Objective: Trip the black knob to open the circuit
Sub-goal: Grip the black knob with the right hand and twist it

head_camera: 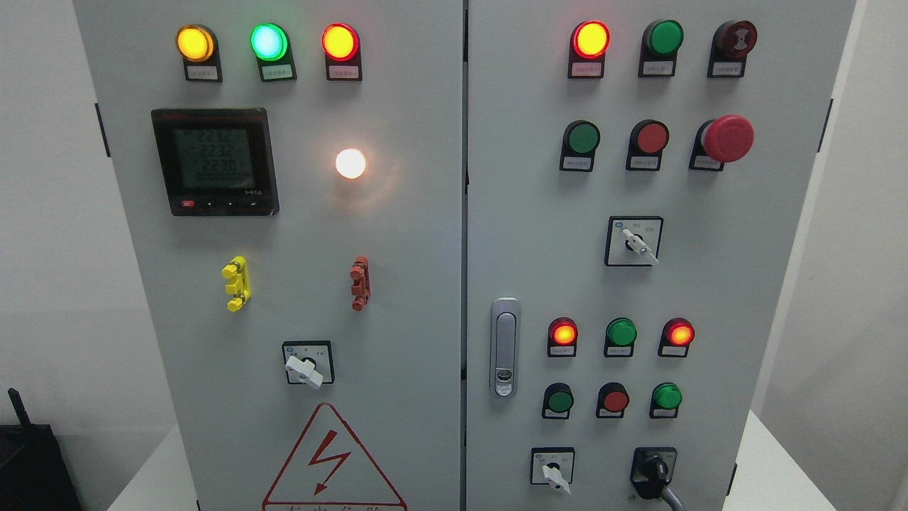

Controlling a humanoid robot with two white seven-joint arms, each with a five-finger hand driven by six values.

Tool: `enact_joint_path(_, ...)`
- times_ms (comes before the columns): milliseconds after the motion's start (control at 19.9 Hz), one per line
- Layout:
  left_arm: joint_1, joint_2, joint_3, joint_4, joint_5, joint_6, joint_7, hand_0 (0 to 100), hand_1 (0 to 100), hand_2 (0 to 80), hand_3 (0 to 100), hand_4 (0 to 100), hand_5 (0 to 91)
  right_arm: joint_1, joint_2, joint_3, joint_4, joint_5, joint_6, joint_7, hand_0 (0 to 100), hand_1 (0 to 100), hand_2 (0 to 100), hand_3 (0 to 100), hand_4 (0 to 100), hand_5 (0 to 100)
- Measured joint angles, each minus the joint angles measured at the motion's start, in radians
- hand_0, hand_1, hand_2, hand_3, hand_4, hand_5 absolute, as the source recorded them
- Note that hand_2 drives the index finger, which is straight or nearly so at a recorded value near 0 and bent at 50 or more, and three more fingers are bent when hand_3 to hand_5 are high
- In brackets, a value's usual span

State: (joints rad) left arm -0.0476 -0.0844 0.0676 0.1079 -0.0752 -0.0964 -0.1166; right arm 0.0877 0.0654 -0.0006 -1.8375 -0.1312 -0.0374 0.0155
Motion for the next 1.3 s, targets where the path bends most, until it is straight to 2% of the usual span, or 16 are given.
enact_joint_path(1304, 0.000, 0.000, 0.000, 0.000, 0.000, 0.000, 0.000, 12, 39, 0.0, 0, 0, 0.0, -0.001, 0.009, 0.021, 0.001, 0.000, 0.000, 0.002, 0, 0, 7, 100, 100, 97)
